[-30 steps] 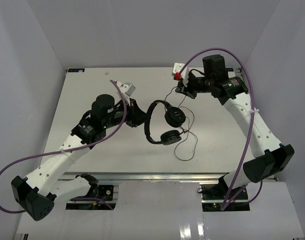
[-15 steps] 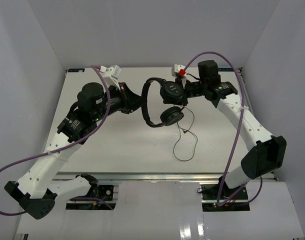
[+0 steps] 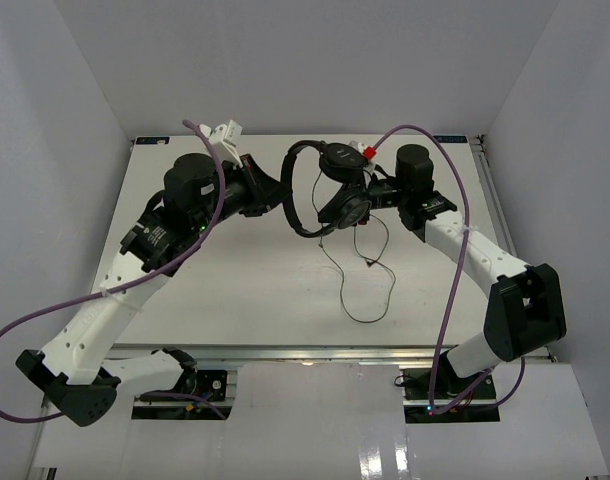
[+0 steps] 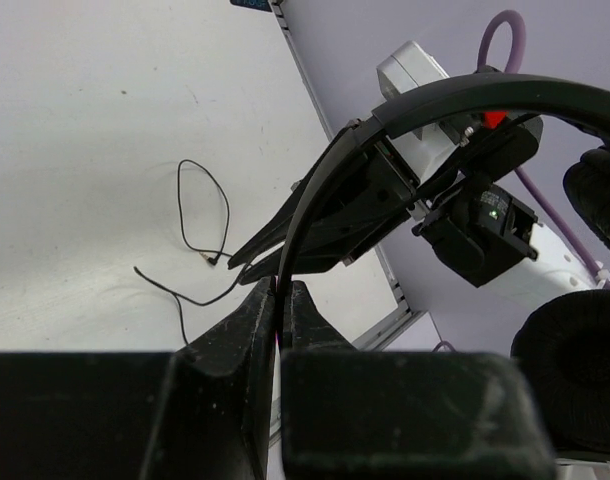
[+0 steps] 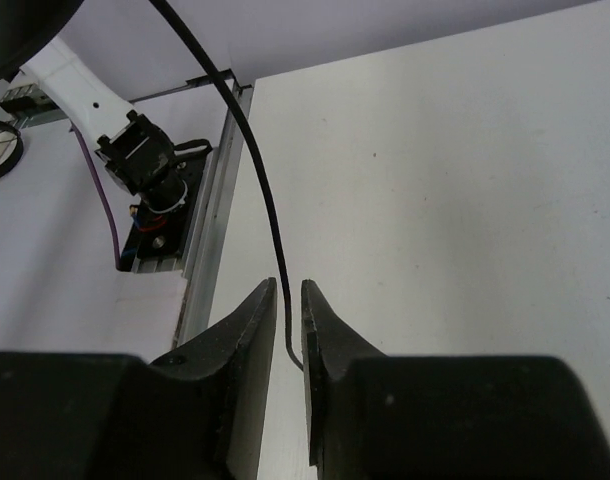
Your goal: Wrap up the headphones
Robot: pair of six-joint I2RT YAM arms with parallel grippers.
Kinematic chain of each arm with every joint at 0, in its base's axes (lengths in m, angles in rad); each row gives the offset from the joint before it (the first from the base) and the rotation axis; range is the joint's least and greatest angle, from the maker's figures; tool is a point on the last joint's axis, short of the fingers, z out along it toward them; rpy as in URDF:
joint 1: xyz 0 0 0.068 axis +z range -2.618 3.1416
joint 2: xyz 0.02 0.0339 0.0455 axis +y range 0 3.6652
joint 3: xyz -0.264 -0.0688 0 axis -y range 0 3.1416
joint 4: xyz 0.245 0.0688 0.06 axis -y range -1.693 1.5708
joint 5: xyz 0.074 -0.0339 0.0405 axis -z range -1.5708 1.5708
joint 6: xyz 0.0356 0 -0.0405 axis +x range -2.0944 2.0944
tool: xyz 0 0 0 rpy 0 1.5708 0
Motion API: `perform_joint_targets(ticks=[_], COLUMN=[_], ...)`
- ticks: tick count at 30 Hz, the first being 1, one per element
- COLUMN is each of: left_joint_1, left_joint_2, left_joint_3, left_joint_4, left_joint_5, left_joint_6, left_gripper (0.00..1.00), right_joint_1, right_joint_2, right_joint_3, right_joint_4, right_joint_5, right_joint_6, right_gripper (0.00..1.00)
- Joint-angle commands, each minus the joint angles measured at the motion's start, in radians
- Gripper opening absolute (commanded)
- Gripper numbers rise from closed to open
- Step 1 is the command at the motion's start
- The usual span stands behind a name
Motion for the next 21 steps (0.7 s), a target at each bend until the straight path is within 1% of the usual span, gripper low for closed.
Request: perform_joint_targets(ticks=[1,13,17,21], left_joint_1=[-0.004,-0.004,-0.004,-0.004], left_joint_2=[0.011,0.02,0.006,0.0], left_joint_3=[0.089,0.14,0.143,0.151], left_joint_4=[0.036,0.035,0.035,0.036], left_joint_5=[-0.012,-0.033,-0.093,-0.161], left_joint_6=[-0.043,-0.079,-0.088,-0.091], left_gripper=[0.0,0.0,0.0,0.0], right_joint_1=[0.021,0.089,0.095,0.102], right_joint_2=[-0.008,0.05,0.03,0.001], right_joint_3=[-0.023,-0.079,-0.146,-0.213], right_joint_4=[0.214,0.272,0.298,0.313], right_joint_5=[-0.022,0.007,0.006,-0.001], right_joint_6=[0.125,0.102,0.094,0.086], right_gripper=[0.24,0.27,0.24,0.18])
